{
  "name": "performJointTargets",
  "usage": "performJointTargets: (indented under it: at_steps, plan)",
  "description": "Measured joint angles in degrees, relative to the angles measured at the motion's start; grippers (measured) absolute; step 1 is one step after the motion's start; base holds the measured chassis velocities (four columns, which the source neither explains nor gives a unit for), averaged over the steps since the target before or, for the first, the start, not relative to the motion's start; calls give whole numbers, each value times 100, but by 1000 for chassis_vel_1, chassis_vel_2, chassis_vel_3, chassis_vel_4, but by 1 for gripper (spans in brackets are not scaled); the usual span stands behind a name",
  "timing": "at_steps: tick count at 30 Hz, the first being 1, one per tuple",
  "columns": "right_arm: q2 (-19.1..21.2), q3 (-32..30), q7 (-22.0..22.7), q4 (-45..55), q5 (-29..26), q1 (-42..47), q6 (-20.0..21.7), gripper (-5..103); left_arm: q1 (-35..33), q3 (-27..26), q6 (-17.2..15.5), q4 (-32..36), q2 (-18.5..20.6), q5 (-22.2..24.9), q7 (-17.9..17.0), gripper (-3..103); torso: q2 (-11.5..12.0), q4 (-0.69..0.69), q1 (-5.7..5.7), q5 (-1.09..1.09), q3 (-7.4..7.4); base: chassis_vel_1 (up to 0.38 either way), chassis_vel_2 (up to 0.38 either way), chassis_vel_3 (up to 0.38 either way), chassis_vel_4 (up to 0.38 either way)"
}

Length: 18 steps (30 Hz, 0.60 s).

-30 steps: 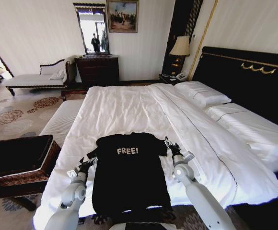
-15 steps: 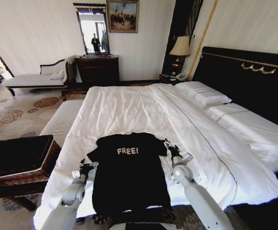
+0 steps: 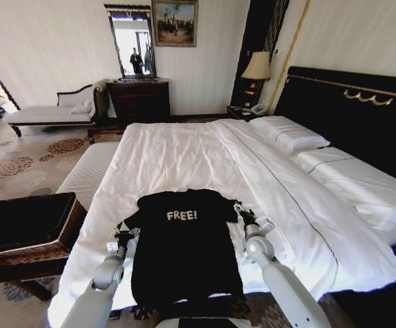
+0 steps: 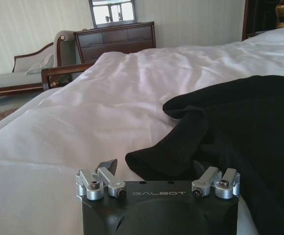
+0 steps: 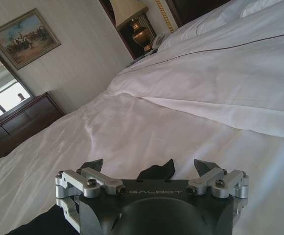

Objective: Fold the clothes on the bed and place them into the basket.

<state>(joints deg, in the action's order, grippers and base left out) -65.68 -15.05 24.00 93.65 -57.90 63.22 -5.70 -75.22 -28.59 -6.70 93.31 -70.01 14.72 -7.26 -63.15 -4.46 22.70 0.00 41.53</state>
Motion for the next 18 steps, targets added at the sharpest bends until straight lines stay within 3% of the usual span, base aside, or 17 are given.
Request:
performJointTargets:
  at_steps: [7, 10, 12, 17, 18]
  plan:
    - [0, 3, 16, 0, 3, 8, 2, 100, 83, -6, 60, -85, 14, 3, 12, 78, 0, 0, 0, 0, 0, 0, 0, 0, 0]
    - [3, 4, 23, -2, 5, 18, 3, 100, 118, 1, 100, -116, 0, 14, 25, 62, 0, 0, 0, 0, 0, 0, 0, 0, 0]
    - [5, 4, 24, -3, 5, 24, 3, 100, 125, 3, 111, -123, -6, 16, 26, 62, 0, 0, 0, 0, 0, 0, 0, 0, 0]
    - [29, 0, 27, -22, 7, 37, 3, 100, 142, 11, 152, -135, -15, 17, 31, 36, 0, 0, 0, 0, 0, 0, 0, 0, 0]
    - [29, 0, 27, -22, 7, 37, 3, 100, 142, 11, 152, -135, -15, 17, 31, 36, 0, 0, 0, 0, 0, 0, 0, 0, 0]
